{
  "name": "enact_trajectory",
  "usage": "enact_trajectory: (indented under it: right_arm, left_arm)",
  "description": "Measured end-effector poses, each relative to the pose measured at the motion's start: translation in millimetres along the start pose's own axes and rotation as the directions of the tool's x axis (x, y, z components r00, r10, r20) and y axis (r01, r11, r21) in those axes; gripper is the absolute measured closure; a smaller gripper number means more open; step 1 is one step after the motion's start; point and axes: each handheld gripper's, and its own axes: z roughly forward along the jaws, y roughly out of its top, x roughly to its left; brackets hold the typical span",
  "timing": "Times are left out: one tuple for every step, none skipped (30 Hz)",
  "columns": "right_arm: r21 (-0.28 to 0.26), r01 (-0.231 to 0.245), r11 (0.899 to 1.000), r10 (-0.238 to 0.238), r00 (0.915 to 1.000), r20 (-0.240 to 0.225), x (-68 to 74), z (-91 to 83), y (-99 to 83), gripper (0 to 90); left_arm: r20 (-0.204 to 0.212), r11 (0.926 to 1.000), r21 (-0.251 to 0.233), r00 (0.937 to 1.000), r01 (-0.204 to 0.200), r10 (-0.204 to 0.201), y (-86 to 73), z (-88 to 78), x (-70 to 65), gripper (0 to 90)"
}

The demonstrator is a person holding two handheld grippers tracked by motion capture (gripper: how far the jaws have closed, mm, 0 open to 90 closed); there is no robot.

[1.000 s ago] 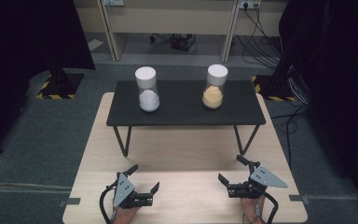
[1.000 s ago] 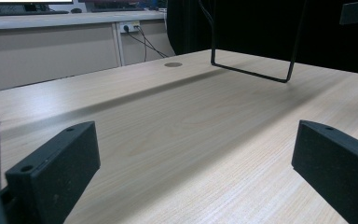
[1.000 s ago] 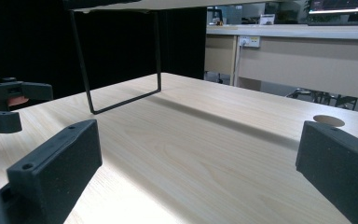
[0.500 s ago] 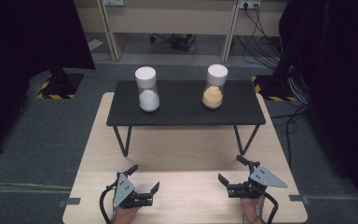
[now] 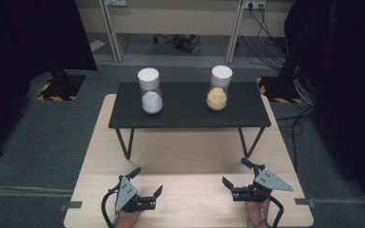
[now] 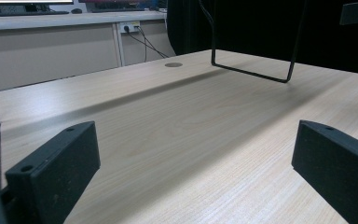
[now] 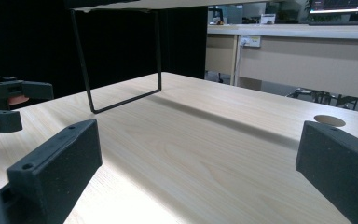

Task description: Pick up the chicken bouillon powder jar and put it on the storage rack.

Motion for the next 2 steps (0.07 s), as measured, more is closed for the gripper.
enact_trajectory:
  right_arm:
    - [-0.001, 0.000, 1.000, 0.000, 1.0000, 0.000, 0.0, -0.1, -0.1, 0.2]
    - [-0.001, -0.001, 1.000, 0.001, 1.0000, 0.000, -0.2, 0.0, -0.1, 0.2]
  left_arm:
    - [0.000, 1.0000, 0.000, 1.0000, 0.000, 0.000, 0.0, 0.1, 0.0, 0.1]
    - [0.000, 1.0000, 0.000, 1.0000, 0.001, -0.001, 0.0, 0.1, 0.0, 0.1]
